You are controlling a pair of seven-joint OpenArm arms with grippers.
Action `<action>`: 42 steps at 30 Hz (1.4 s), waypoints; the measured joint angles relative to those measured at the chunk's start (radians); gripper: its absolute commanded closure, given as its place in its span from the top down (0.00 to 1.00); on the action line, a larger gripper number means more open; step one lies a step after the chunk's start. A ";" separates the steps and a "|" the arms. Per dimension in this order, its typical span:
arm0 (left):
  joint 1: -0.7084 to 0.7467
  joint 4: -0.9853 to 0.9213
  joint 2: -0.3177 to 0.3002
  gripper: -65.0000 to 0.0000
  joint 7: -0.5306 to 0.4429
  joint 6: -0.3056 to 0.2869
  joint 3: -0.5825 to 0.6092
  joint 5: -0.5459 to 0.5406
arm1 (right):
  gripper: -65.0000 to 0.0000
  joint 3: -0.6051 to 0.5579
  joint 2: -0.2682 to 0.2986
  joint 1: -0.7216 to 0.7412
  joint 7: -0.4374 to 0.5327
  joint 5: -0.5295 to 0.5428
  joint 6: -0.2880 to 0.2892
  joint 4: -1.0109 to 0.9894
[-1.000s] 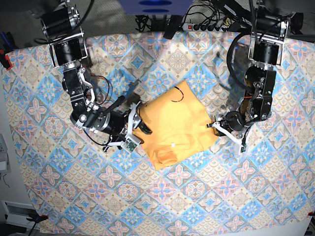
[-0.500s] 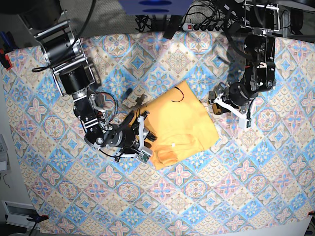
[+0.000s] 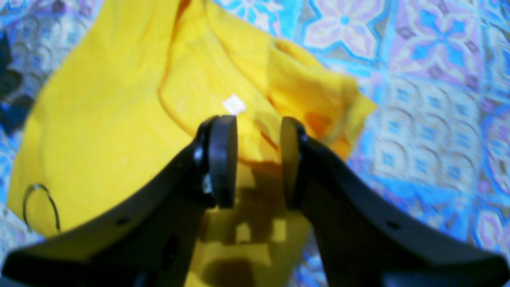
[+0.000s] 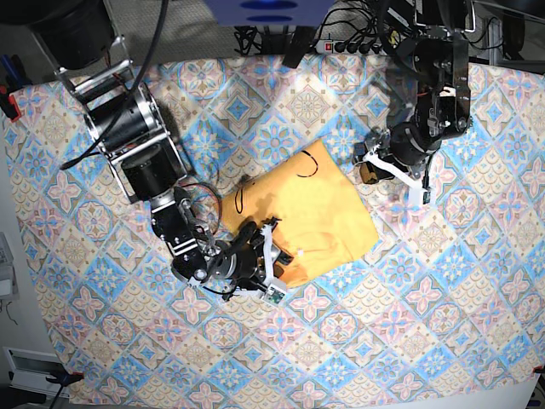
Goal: Fold the T-shirt properly
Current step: 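Grasp the bundle's corner with the right gripper and lift it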
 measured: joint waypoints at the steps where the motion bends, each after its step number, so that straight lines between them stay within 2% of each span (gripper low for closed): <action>1: 0.005 0.007 0.001 0.32 0.001 0.000 0.000 0.000 | 0.28 0.000 -0.013 0.011 0.030 0.008 0.000 -0.037; 7: 0.033 0.014 0.001 0.32 0.008 0.003 0.000 0.003 | 0.28 0.000 -0.056 0.075 0.203 0.004 -0.003 -0.262; 10: 0.032 0.018 0.002 0.32 0.005 0.003 0.000 0.003 | 0.28 0.001 -0.061 0.101 0.323 -0.003 -0.078 -0.354; 12: 0.036 0.020 0.002 0.32 0.004 0.000 0.000 0.002 | 0.28 0.001 -0.061 0.118 0.383 -0.001 -0.077 -0.388; 16: 0.044 0.020 0.002 0.32 0.004 0.003 0.000 0.003 | 0.28 0.010 -0.061 0.144 0.443 0.003 -0.081 -0.404; 21: 0.043 0.020 0.010 0.32 0.004 0.004 -0.001 0.003 | 0.27 0.006 -0.060 0.138 0.434 0.003 -0.080 -0.401; 24: 0.041 0.020 0.029 0.32 0.007 0.000 -0.031 -0.004 | 0.27 0.003 -0.043 0.105 0.362 -0.004 -0.082 -0.315; 30: 0.035 0.021 0.019 0.32 0.000 0.006 -0.051 0.003 | 0.28 0.001 0.068 -0.058 0.136 0.006 -0.077 0.091; 31: 0.035 0.021 0.023 0.32 0.002 0.005 -0.050 0.003 | 0.28 0.000 0.073 -0.080 0.080 -0.002 -0.077 0.136; 34: 0.034 0.021 0.029 0.32 0.006 0.000 -0.048 0.000 | 0.28 -0.001 0.066 -0.129 0.002 0.000 -0.070 0.230; 39: 0.035 0.021 0.038 0.33 0.003 0.000 -0.063 0.003 | 0.28 -0.007 0.050 -0.200 -0.075 0.010 -0.069 0.301; 42: 0.043 0.021 0.076 0.33 0.008 -0.003 -0.134 -0.004 | 0.33 -0.097 0.066 -0.220 -0.097 -0.002 -0.080 0.304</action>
